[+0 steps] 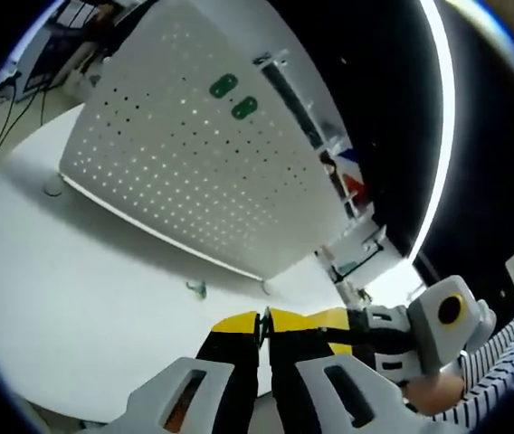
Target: Insert the hook assembly into the mounting plate slot until the hook locks in place.
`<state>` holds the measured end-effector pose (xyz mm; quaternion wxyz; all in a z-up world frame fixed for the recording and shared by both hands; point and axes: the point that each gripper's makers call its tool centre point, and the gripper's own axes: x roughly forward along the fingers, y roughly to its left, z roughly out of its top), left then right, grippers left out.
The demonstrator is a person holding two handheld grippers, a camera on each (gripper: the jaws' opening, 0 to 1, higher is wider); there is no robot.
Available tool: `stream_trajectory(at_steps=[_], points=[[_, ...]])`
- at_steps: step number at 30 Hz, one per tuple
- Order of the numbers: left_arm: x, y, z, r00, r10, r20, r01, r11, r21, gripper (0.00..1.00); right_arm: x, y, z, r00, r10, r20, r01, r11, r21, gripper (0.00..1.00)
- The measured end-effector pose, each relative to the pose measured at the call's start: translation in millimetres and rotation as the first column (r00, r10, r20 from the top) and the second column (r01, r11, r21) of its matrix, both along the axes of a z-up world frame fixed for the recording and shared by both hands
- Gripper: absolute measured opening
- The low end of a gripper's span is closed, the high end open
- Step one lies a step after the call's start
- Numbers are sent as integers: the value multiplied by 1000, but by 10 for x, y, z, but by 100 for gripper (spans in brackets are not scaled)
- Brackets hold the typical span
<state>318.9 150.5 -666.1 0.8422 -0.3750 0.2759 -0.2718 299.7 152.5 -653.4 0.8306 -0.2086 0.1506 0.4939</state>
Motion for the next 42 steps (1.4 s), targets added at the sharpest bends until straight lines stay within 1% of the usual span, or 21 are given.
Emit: stream_trajectory(at_steps=[2,4,7,10,13,14,15,17,18,23,26,28,29,30,32,34,36,37,39,40,42], points=[[-5,-2,-13,1000,8,-7,-8,1000,3,2,-4,-4,-17,1000,-8,-19,8,1000,1,2],[-5,-9,-3,1000,13,2,-13,1000,10,2,-9,-8,-23,998,-24,-58,25,1000,19,1],[0,-13,-6,1000,10,-3,-10,1000,5,2,-9,-23,-17,998,-18,-57,19,1000,15,0],[-5,-36,10,1000,3,-16,-4,1000,-28,3,-26,-41,8,999,-10,-44,11,1000,12,0],[-10,-50,33,1000,6,-12,-6,999,-48,3,-24,-62,37,998,-18,-53,20,999,37,0],[-21,-55,60,1000,2,10,-1,999,-48,3,-29,-65,54,998,-18,-61,21,998,53,0],[-13,-58,100,998,-10,66,12,999,-30,3,-29,-68,71,998,-18,-61,22,998,62,0],[-41,-69,154,992,-36,120,35,999,6,3,-43,-80,98,998,-19,-63,23,997,72,0],[-56,-75,159,993,-40,111,40,999,5,4,-50,-82,109,998,-17,-67,22,997,77,0],[-64,-78,174,992,-47,117,49,999,-10,5,-56,-92,126,996,-15,-86,24,994,105,0],[-64,-80,205,989,-34,143,38,999,-28,7,-46,-109,147,994,-25,-107,39,990,133,0],[-54,-61,235,988,-16,151,23,999,-44,13,-45,-118,132,993,-29,-114,43,991,129,0],[-39,-43,273,986,-2,168,11,999,-53,19,-44,-122,126,993,-31,-112,45,991,128,0],[-36,-34,293,984,0,178,9,999,-52,22,-41,-129,121,993,-34,-109,48,991,126,0],[-22,2,319,980,5,201,1,1000,-28,27,-34,-137,128,993,-41,-108,55,989,134,0],[-19,42,330,974,-3,227,1,1000,6,33,-5,-154,136,992,-57,-111,74,986,149,0],[-9,99,325,964,-3,265,-13,998,59,40,40,-187,132,991,-80,-111,98,982,160,0],[-12,104,324,964,-5,266,-13,998,64,44,63,-203,129,989,-91,-114,109,980,167,0],[-23,129,309,961,-13,275,-14,995,97,52,114,-234,138,983,-120,-140,147,969,200,0],[-30,150,277,961,-21,275,-17,991,135,58,142,-252,151,980,-133,-148,163,963,217,0],[-59,150,223,954,-64,293,-5,974,229,63,171,-277,170,978,-146,-148,177,958,227,0]])
